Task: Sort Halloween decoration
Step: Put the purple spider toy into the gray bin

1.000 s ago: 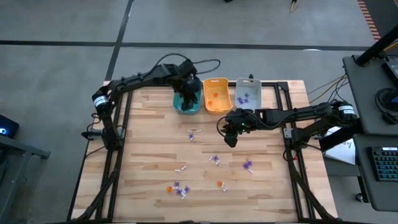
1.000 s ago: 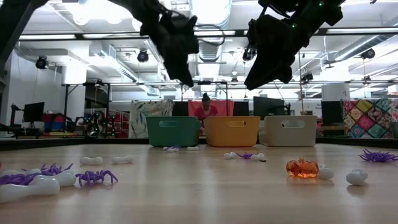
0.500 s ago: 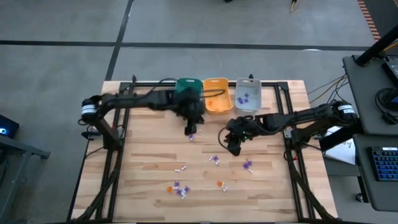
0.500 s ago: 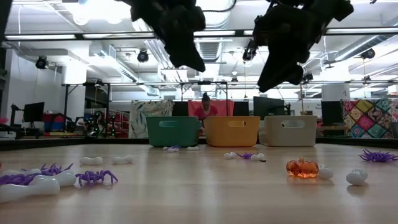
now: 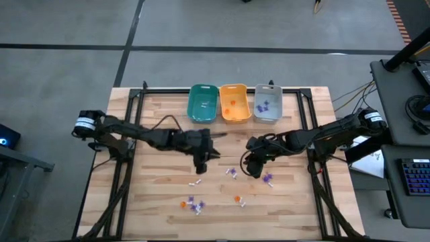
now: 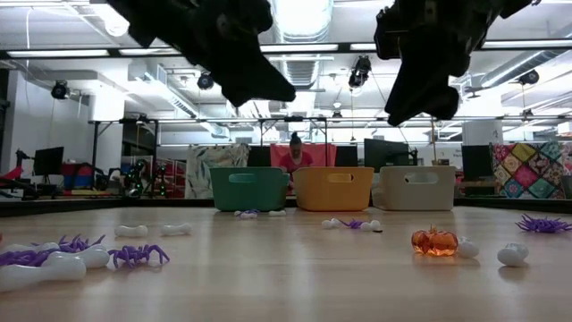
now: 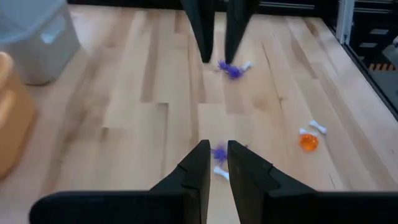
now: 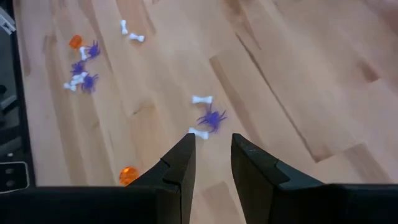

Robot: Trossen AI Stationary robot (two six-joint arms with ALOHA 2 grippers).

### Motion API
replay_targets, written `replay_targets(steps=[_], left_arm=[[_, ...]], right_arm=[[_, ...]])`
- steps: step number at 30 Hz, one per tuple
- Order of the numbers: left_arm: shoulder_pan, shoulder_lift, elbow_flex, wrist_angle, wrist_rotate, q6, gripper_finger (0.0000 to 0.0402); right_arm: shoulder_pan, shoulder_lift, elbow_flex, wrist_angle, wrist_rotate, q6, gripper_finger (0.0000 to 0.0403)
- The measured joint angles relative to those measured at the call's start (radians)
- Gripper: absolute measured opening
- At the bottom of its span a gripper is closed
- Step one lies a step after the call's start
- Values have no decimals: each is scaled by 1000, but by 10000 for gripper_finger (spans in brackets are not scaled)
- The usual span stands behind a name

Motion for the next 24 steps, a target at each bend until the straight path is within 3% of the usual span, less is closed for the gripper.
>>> replay_targets(steps=[7,14,24], left_arm=[[-88,94,-33,187,-117,-34,38],[-116,226,-34,424,-120,-49,38],[-115,307,-33,447,-120,-83,39]], right_arm=[[46,11,-3,7,52,61,91],[67,93,-3,9,53,101,91],[67,238,-3,11,52,132,91]])
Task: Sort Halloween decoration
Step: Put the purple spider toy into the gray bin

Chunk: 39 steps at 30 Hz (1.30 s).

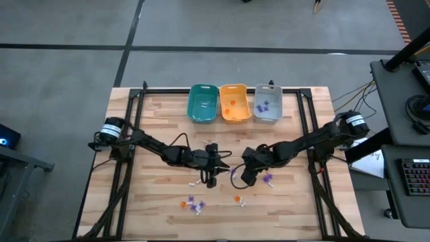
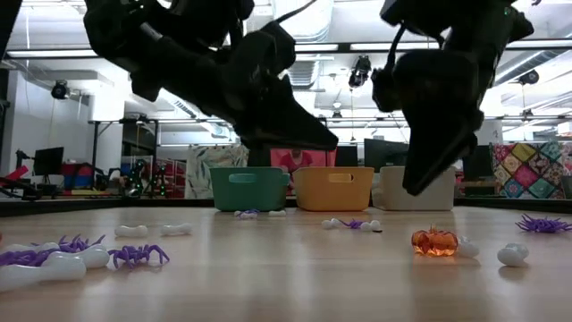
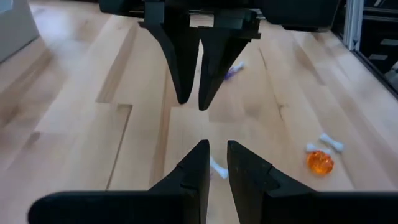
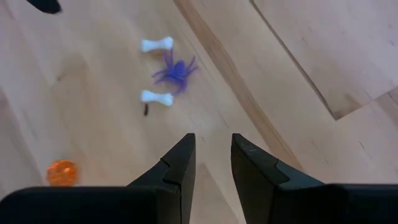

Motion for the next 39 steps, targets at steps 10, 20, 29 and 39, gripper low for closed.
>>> replay_targets(steps=[10,20,29,39], left_arm=[[1,54,3,3,0,-6,39],[1,102,30,3,1,-26,39],[1,109,34,10,1,-26,39],[1,154,37,94,-65,-18,39]], right_arm=[[0,27,0,2,1,5,91],[0,26,0,36,1,7,91],[-3,32,0,77,3,16,91],[-12,81,2,191,28,-19,91]])
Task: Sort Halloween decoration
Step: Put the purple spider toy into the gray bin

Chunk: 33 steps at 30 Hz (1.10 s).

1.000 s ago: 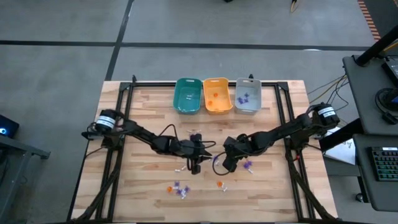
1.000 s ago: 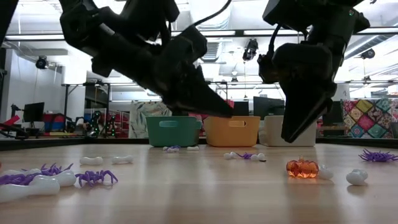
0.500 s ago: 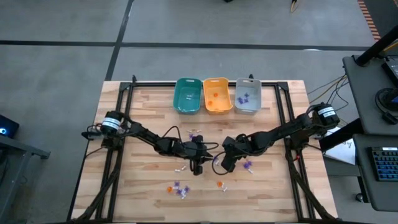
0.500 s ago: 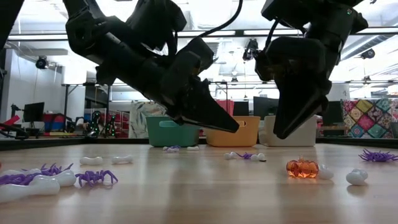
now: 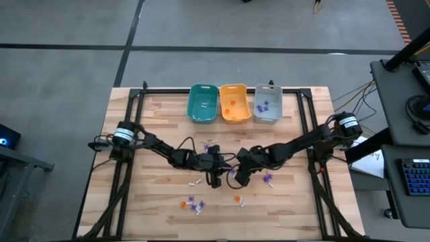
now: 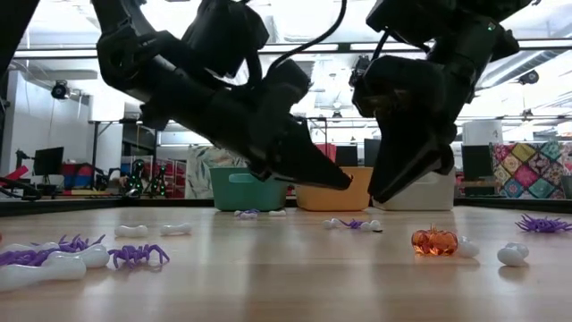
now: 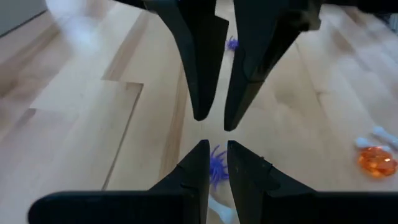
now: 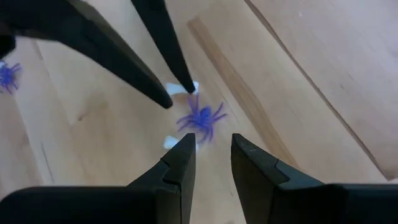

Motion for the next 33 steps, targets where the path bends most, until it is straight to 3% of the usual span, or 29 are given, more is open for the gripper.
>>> replay_targets(steps=[17,33], left_arm=[[3,122,52,44,-3,-11,39],[3,115,49,15,-5,-26,39]], right_arm=[[-3,16,0,34,2,0,91],[-9,41,0,31,5,61,91]])
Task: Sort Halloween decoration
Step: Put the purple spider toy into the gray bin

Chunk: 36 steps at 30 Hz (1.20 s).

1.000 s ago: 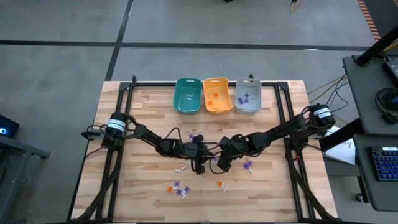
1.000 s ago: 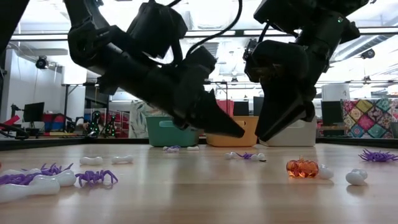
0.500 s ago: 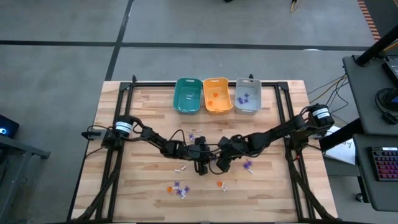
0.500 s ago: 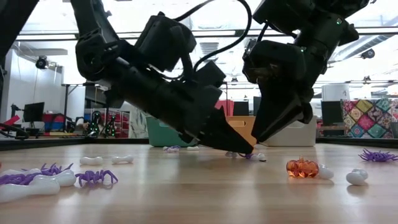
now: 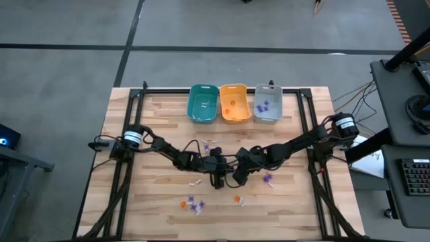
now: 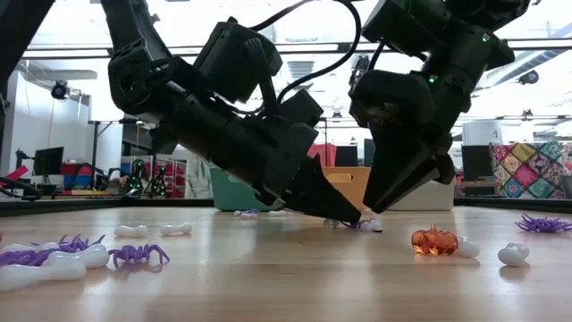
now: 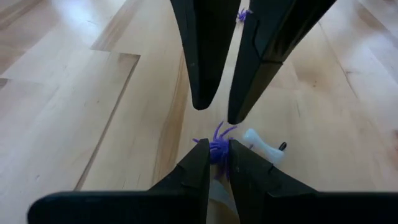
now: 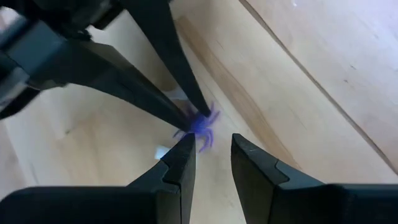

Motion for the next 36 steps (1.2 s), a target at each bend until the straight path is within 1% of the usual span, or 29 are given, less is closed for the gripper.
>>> replay_targets(steps=[3,6,12,19,26,36], left_arm=[[0,-15,-2,-15,3,4,39],[0,-22,-3,-17,4,20,39],[-1,-24,-7,-26,4,23,39],[-1,-41,-8,-49,4,23,39],[-1,-52,-10,-98,4,26,39],[0,-52,-13,-101,1,26,39]], right_arm=[[-2,9,0,-1,14,-6,91],[-2,9,0,0,20,-44,91],[-2,4,0,0,18,-45,91],[-2,1,0,-3,-15,-10,91],[-2,1,0,-3,-15,10,91],[-4,27,0,11,-8,60,91]])
